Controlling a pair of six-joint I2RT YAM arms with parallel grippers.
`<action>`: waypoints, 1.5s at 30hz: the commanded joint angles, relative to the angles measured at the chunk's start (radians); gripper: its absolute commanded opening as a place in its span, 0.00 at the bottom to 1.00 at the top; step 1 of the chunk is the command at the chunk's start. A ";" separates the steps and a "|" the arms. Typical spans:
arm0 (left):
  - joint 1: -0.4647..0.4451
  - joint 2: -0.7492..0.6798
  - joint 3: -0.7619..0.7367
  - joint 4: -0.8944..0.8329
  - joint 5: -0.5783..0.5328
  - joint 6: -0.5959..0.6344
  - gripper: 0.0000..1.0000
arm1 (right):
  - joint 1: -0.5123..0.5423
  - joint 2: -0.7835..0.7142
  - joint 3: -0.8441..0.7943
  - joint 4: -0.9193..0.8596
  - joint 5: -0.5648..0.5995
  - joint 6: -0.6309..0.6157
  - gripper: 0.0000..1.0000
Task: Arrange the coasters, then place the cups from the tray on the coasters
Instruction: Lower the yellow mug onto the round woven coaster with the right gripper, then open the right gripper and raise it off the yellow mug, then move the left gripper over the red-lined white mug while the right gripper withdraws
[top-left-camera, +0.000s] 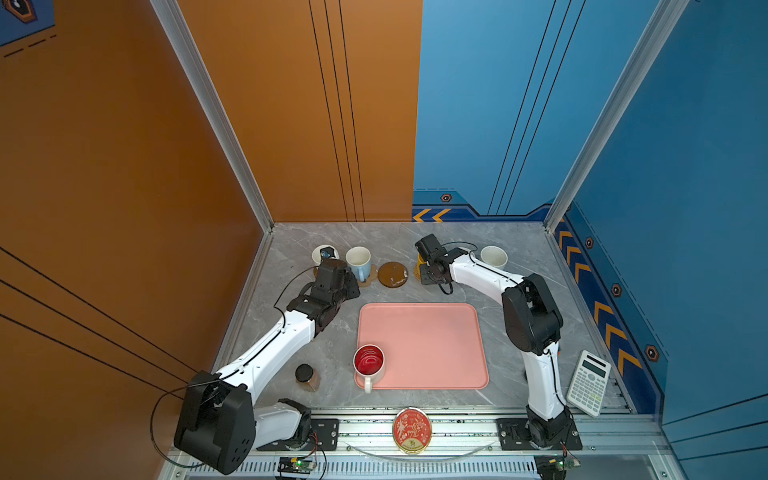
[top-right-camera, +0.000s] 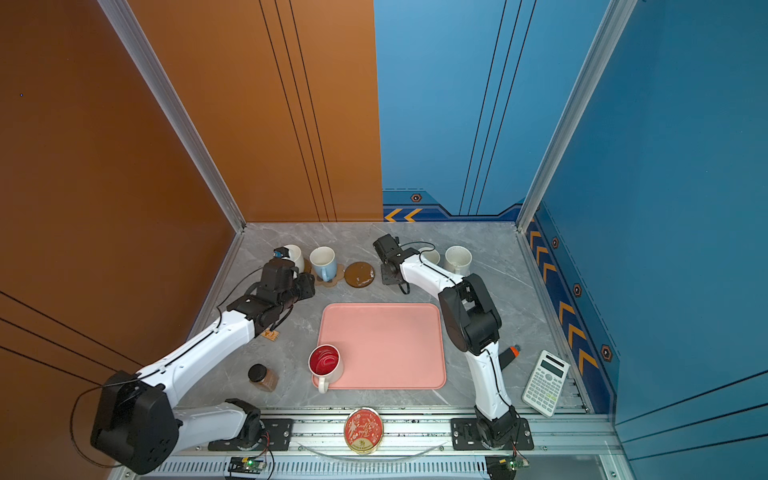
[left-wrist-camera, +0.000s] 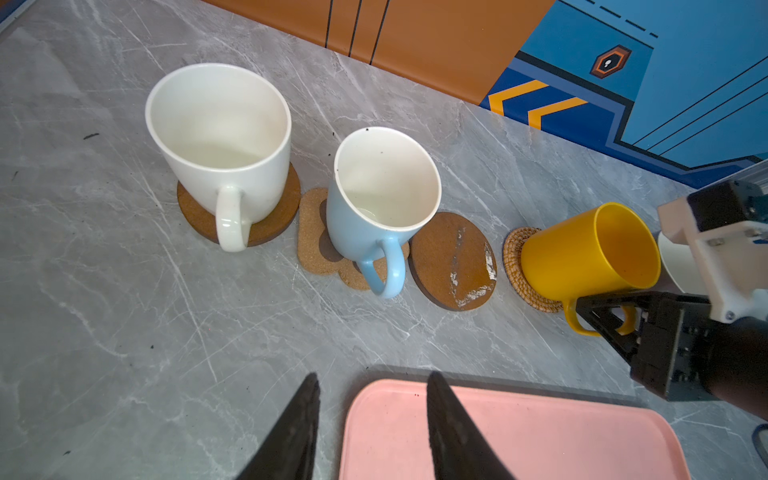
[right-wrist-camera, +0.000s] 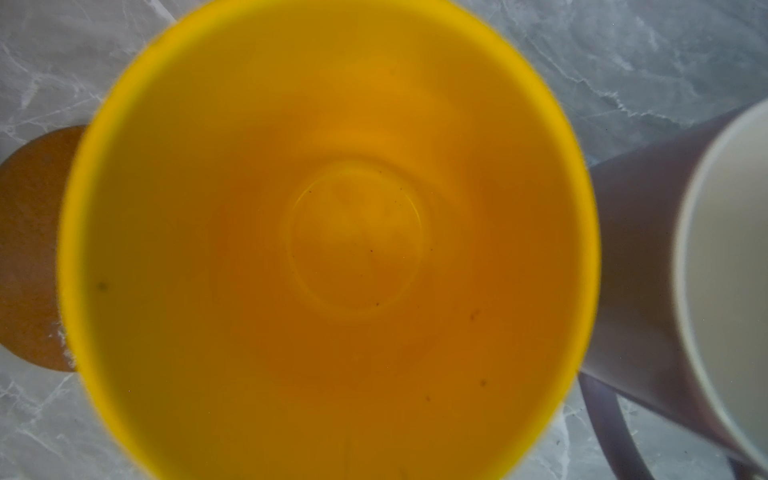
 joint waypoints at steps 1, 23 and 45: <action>0.000 -0.018 0.015 -0.022 -0.028 0.020 0.44 | -0.005 -0.039 -0.021 -0.017 0.014 0.013 0.18; 0.001 -0.035 0.010 -0.025 -0.028 0.020 0.44 | 0.002 -0.164 -0.037 -0.017 0.040 0.001 0.59; -0.040 -0.027 0.152 -0.249 -0.078 0.026 0.43 | 0.031 -0.744 -0.459 0.341 0.067 0.174 0.74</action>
